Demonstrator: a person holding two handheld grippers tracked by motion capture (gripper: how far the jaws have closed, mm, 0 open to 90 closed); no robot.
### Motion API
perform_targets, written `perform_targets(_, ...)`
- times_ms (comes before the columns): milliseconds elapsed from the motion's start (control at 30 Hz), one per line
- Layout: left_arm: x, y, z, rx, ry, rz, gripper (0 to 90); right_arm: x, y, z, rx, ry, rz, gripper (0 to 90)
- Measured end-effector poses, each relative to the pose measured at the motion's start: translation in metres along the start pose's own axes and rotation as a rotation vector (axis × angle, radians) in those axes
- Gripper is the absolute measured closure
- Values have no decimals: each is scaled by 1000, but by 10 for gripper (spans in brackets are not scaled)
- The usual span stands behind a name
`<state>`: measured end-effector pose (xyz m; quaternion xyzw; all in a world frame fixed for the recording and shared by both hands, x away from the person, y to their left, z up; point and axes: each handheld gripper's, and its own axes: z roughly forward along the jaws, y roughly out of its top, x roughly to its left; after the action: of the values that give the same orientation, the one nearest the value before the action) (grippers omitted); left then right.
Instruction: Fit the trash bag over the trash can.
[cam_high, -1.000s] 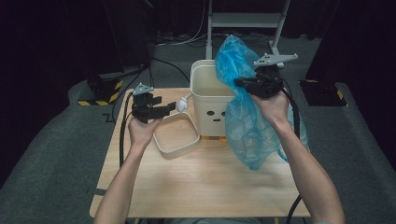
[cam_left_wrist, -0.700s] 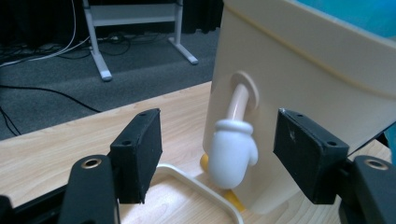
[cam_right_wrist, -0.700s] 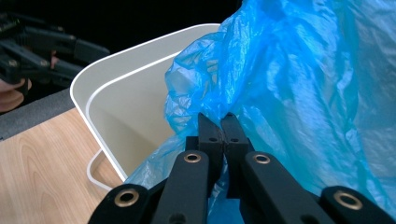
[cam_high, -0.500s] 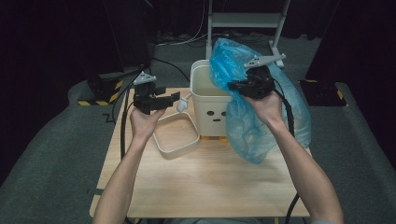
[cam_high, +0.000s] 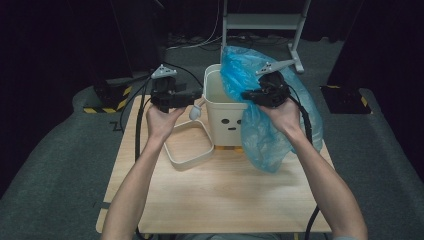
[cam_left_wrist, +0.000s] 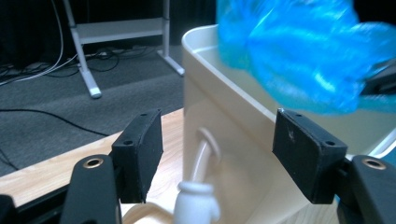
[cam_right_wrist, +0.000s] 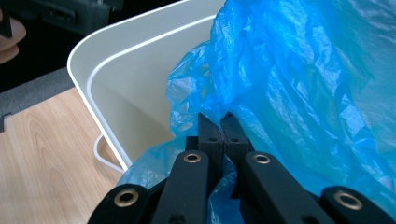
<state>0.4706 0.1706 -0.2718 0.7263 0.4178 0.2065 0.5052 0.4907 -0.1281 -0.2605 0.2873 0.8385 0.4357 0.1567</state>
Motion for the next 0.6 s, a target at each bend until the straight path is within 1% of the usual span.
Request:
perform_targets(100,-3,6,2,-5,12,8,350,-1,0,0,8,-2,-7,897)
perform_targets(167,-2,11,1,-8,-2,-1,342,-1,0,0,12,5,-5,897)
perform_targets(200,-3,12,2,-10,-1,-2,342,-1,0,1,15,8,-8,897)
perform_targets(267,-5,15,2,-10,-3,7,342,0,0,2,18,1,-15,897)
perform_targets(467,-18,26,8,-10,-22,29,338,0,1,2,29,8,-11,896)
perform_targets(600,-29,34,17,-2,-23,47,326,0,0,1,32,11,-15,897)
